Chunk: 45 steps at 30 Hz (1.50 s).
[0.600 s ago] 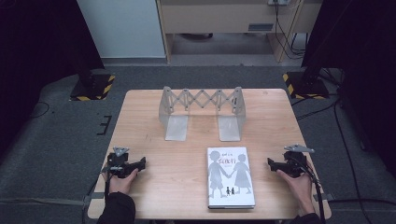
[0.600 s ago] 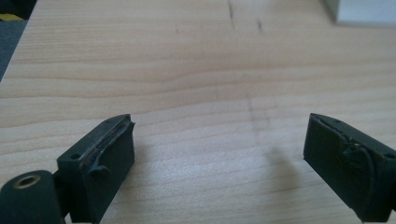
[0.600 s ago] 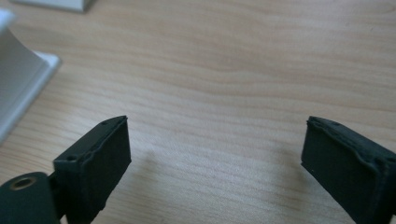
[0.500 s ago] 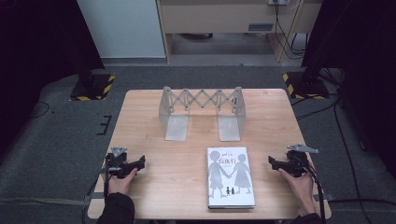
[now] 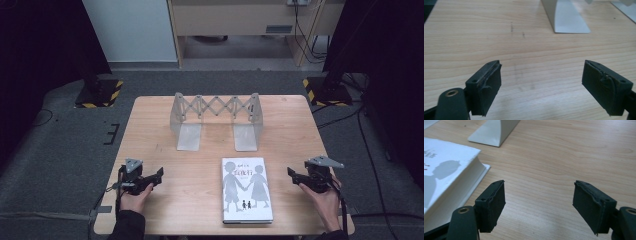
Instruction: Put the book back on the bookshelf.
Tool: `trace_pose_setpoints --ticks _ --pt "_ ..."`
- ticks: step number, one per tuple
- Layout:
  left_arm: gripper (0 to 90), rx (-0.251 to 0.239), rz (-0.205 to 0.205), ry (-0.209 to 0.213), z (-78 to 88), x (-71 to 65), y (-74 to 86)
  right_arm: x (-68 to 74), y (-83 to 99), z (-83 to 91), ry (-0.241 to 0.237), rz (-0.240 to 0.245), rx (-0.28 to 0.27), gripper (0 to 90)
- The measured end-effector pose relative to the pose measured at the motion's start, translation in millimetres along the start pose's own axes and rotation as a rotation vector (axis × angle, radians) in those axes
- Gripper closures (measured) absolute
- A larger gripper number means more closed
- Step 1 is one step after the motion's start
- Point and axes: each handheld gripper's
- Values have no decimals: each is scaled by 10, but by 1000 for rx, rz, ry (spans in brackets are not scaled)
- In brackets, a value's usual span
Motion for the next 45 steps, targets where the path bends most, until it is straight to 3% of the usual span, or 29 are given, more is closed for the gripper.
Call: trace_pose_setpoints --ticks 5,15,19,23,29,36,40,45 --pt "184 -10 -33 40 -8 -119 4 64 -13 18 5 15 -27 267" --pt "214 -6 -72 103 -52 -361 -8 246 -57 24 -91 15 -51 320" --pt "213 -7 -83 120 -70 -452 -28 301 -60 6 -105 18 -39 317" --pt "214 -5 -80 169 -91 -559 -26 344 -58 -24 -147 11 -27 313" --pt "220 -35 -104 206 -117 -737 -31 390 -59 -46 -175 0 -21 326" --pt "234 -19 -136 251 -160 -953 -32 478 -34 -104 -237 -32 -15 336" --pt "237 -10 -147 265 -196 -1043 -24 524 -7 -155 -257 -26 -1 336" --pt "242 0 -177 289 -217 -1196 15 569 25 -173 -265 -24 -21 354"
Point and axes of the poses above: each handheld gripper's, and its own axes: z roughly backward along the jaws, y roughly out of its underside, x roughly to its left, and after that the axes turned 1 degree about -y, right-handed
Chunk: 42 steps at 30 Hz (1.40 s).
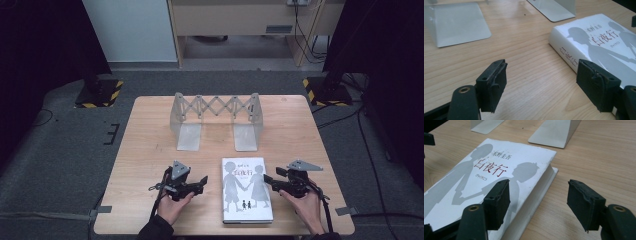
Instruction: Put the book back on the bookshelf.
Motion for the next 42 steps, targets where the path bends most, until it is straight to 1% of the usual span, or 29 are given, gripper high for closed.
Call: trace_pose_setpoints --ticks 4,5,6,8,9,10,12,14,16,18,19,20,23,24,25,31,34,37,40,41,42 --pt "256 8 -7 24 -41 -104 4 32 21 -40 -17 -11 7 354" --pt "260 9 -4 36 -64 -133 8 41 42 -61 -36 -15 7 354" --pt "260 12 -3 41 -76 -151 10 41 42 -61 -36 -15 7 354" --pt "260 20 -9 53 -111 -199 18 52 50 -73 -41 -20 8 354" --pt "260 24 -16 56 -128 -226 21 49 59 -85 -51 -26 8 354" --pt "260 30 -23 60 -138 -243 21 49 59 -85 -51 -26 8 354" --pt "260 28 -15 73 -162 -279 20 54 69 -96 -62 -36 8 353" --pt "260 28 -17 88 -189 -312 21 56 69 -101 -66 -32 6 353" --pt "264 34 -19 103 -218 -342 25 66 78 -116 -76 -40 4 353" --pt "269 41 -21 110 -253 -373 33 71 81 -126 -82 -41 1 353" --pt "269 48 -30 114 -267 -385 37 71 81 -126 -82 -41 1 353" --pt "273 43 -28 117 -279 -401 41 72 86 -139 -87 -44 -3 352" --pt "280 43 -31 123 -295 -413 36 75 87 -148 -92 -54 -4 347" --pt "280 36 -25 125 -304 -423 38 75 89 -152 -96 -56 -2 342" --pt "287 35 -29 129 -309 -425 38 75 93 -169 -108 -64 0 335" --pt "299 22 -42 145 -331 -440 45 88 97 -220 -135 -87 -7 333" --pt "300 18 -41 152 -341 -449 49 94 98 -237 -143 -81 -6 328" --pt "303 15 -39 151 -339 -456 51 116 75 -224 -134 -65 -1 330" --pt "303 12 -35 153 -329 -455 51 127 53 -194 -136 -56 -19 355" --pt "303 13 -34 156 -323 -451 50 136 29 -165 -135 -47 -40 366" --pt "302 14 -32 158 -319 -448 49 152 -16 -121 -145 -45 -77 364"
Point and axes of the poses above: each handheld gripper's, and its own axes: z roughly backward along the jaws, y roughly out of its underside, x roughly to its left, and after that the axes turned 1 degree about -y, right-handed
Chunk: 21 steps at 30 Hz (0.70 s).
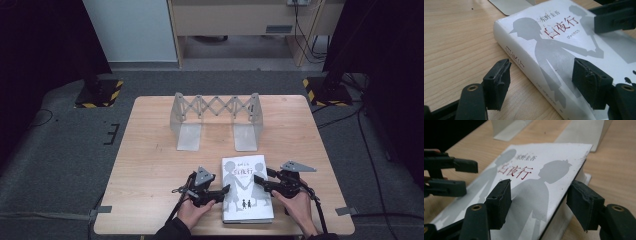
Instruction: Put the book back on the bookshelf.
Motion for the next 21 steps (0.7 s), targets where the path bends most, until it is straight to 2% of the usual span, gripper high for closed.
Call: trace_pose_setpoints --ticks 4,11,14,21 --pt "299 2 -2 3 12 8 4 49 -48 -6 -9 3 -19 346" --pt "287 -3 2 4 9 18 11 68 -53 -52 -44 -1 3 334" --pt "281 -3 1 4 9 20 13 92 -42 -80 -65 -12 35 345" --pt "261 -6 15 10 -2 41 17 103 -58 -85 -78 -18 33 351"
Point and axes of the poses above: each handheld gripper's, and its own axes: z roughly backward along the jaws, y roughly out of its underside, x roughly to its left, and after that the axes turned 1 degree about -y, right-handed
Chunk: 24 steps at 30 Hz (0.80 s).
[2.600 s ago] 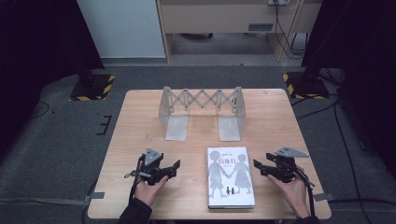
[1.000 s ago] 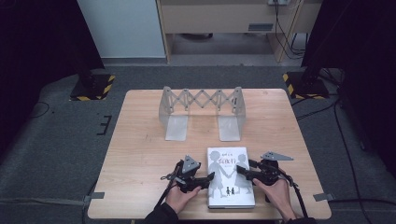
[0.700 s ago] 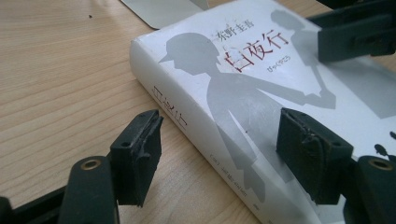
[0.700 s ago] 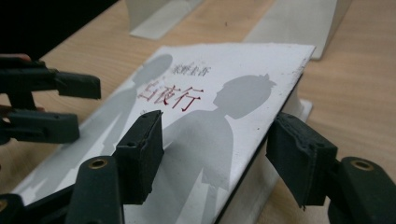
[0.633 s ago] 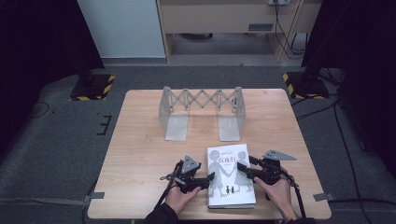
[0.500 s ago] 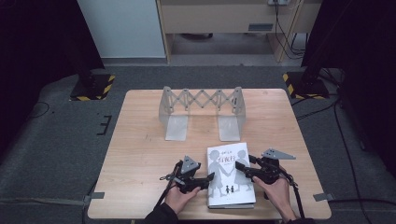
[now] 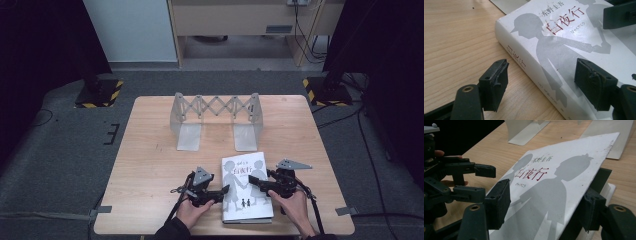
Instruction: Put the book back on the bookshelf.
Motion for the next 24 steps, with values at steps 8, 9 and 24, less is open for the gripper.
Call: trace_pose_setpoints --ticks 8,9,24 --pt "256 -3 -8 3 0 -5 1 30 9 -91 -60 -37 86 421" --pt "257 -4 -11 3 2 -5 1 29 10 -92 -59 -36 86 431" --pt "264 -38 76 55 36 84 -24 33 -94 -21 -74 -184 44 679"
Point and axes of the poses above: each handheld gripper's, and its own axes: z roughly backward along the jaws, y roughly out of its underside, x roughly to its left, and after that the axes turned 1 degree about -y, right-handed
